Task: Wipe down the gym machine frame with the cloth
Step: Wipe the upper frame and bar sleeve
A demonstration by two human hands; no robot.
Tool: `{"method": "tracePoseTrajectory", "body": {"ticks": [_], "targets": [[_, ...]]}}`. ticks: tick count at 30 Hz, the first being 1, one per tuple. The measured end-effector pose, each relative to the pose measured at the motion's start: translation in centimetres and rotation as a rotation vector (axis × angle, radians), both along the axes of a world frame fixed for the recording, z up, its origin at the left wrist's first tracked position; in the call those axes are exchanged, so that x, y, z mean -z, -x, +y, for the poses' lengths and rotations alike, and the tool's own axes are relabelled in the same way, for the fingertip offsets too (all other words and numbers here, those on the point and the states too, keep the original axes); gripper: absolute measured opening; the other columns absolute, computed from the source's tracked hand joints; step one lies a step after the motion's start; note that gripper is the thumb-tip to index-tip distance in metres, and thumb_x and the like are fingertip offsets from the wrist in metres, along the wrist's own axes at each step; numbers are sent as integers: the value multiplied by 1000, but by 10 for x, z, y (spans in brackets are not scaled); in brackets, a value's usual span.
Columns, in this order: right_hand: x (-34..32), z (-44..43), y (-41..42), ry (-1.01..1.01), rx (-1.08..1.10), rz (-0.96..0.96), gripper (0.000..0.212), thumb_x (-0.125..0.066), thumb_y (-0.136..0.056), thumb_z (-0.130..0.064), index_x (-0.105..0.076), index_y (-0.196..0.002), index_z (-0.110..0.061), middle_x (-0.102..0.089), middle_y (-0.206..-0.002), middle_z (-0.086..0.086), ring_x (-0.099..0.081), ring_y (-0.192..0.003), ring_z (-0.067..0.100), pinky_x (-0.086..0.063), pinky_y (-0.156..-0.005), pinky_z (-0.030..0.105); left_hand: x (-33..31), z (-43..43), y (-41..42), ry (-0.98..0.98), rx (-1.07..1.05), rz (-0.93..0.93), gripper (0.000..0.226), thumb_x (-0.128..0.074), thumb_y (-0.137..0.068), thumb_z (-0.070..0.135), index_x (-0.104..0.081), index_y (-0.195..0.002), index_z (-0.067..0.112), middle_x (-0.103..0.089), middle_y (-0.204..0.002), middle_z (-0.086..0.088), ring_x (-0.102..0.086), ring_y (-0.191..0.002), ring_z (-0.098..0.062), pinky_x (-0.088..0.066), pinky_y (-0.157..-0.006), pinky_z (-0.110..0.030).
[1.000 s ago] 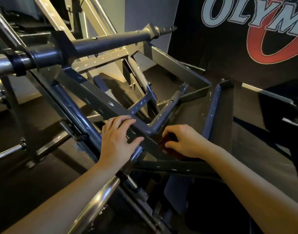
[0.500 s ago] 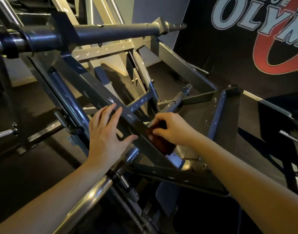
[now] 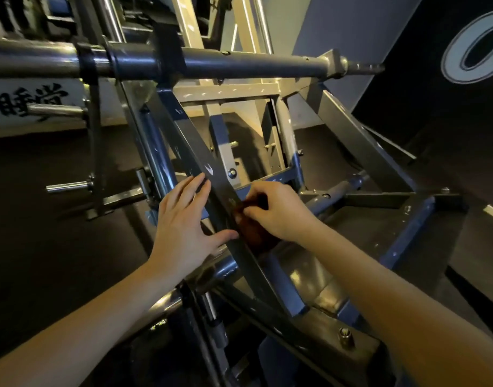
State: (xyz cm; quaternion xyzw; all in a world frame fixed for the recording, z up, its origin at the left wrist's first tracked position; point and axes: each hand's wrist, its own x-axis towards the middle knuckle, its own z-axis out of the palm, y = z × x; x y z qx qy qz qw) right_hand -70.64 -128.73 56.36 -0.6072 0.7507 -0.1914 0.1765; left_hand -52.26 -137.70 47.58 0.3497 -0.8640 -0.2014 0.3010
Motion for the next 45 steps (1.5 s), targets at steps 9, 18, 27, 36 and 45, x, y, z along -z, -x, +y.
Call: {"method": "tracePoseTrajectory", "body": {"ticks": [9,18,27,36,45], "targets": [[21,30,31,-109,49,-115,25,-65,-97,-23,-64,-119,-34,-62,-117,-15,-58,-114,4,-50,-103,33,-2,4,5,-111,8,-8,116,-47,-64,88,-30,-160,25,-19,-169,10,-7,-156,-12,-9,-128,-46],[12,-4,0,58,130,-52,32,-65,-96,-42,-55,-122,-25,-58,-109,-14,-54,-104,4,-47,-86,21,-7,6,5,-112,3,-12,104,-68,-74,73,-29,-159,27,-17,-168,12,-5,-156,-10,-5,-126,-42],[5,-7,14,-3,-89,118,16,-60,-99,-42,-60,-101,-27,-63,-95,-11,-60,-93,3,-50,-83,21,-4,5,3,-136,26,-11,106,-59,-72,80,-22,-159,32,-8,-168,17,1,-156,-8,1,-124,-38],[7,-32,-5,37,-123,185,19,-53,-101,-47,-58,-93,-31,-64,-90,-12,-61,-87,2,-52,-82,21,-8,5,2,-98,11,25,105,-46,-70,86,-22,-157,33,-14,-163,20,2,-151,1,7,-120,-28],[3,-106,3,107,-71,237,31,-49,-104,-46,-52,-77,-31,-58,-74,-8,-57,-73,3,-41,-67,21,-1,7,3,-146,-29,16,112,-52,-69,90,-26,-160,29,-18,-166,17,-4,-155,-4,-1,-125,-34]]}}
